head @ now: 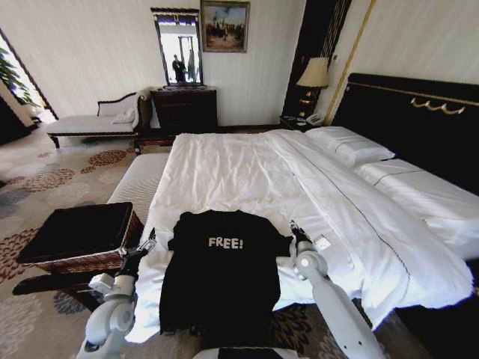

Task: Fold the clothes on the bed and place them into the basket.

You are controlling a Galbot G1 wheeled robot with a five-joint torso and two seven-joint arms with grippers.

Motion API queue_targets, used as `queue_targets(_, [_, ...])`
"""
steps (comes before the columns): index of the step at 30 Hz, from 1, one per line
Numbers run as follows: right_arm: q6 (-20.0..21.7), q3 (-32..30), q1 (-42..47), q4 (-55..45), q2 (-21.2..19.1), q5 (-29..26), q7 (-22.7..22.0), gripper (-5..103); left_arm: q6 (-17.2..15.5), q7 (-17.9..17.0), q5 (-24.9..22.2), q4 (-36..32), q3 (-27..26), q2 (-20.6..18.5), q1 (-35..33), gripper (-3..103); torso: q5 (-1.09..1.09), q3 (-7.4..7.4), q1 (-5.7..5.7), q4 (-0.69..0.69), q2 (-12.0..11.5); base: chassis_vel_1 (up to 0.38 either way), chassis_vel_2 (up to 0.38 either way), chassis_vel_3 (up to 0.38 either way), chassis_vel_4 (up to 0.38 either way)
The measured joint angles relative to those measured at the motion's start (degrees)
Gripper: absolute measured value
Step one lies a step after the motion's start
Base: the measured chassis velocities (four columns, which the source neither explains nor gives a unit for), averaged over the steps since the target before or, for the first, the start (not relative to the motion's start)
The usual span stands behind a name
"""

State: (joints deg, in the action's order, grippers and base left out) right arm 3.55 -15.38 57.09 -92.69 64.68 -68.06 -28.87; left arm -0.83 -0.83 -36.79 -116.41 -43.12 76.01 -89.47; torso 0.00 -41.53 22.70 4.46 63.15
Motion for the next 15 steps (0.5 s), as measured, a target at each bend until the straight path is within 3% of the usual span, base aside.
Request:
queue_targets(1, [1.2,1.2,-1.1,0.8,-0.6,-1.6,0.1,80,0.0,0.0,0.1,-0.2,0.0,0.0,-0.1,100,0.01,0.00,0.00,0.00,0.0,0.000,0.000,0.000,0.000])
queue_targets(2, [2.3,2.3,-2.1,1.6,-1.1,-2.8,0.1,80,0.0,0.0,0.1,-0.3,0.0,0.0,-0.2,100,0.01,0.00,0.00,0.00,0.0,0.000,0.000,0.000,0.000])
queue_targets(3, [3.7,3.6,-3.2,2.5,-1.5,-3.8,0.1,90,0.0,0.0,0.1,-0.4,-0.1,0.0,-0.4,100,-0.01,0.00,0.00,0.00,0.0,0.000,0.000,0.000,0.000])
queue_targets(6, [5.3,5.3,-4.5,4.3,-1.7,-3.9,0.1,90,0.0,0.0,0.1,-0.4,-0.5,0.0,-0.6,100,0.01,0.00,0.00,-0.01,0.0,0.000,0.000,0.000,0.000])
queue_targets(7, [5.9,6.3,-5.2,5.4,-1.8,-3.5,0.1,99,0.0,0.0,0.1,-0.4,-0.7,0.0,-0.7,100,0.00,0.00,0.00,-0.01,0.0,0.000,0.000,0.000,0.000])
queue_targets(8, [6.2,7.0,-5.8,6.4,-1.8,-2.9,0.2,99,0.0,0.0,0.0,-0.4,-0.9,-0.1,-0.7,100,0.00,0.00,0.00,0.00,0.0,0.000,0.000,0.000,0.000])
queue_targets(15, [6.7,8.8,-7.0,9.0,-2.6,-0.2,1.4,100,0.3,0.0,-0.1,-0.2,-1.1,0.4,-0.7,100,0.01,0.00,0.00,0.00,0.0,0.000,0.000,0.000,0.000])
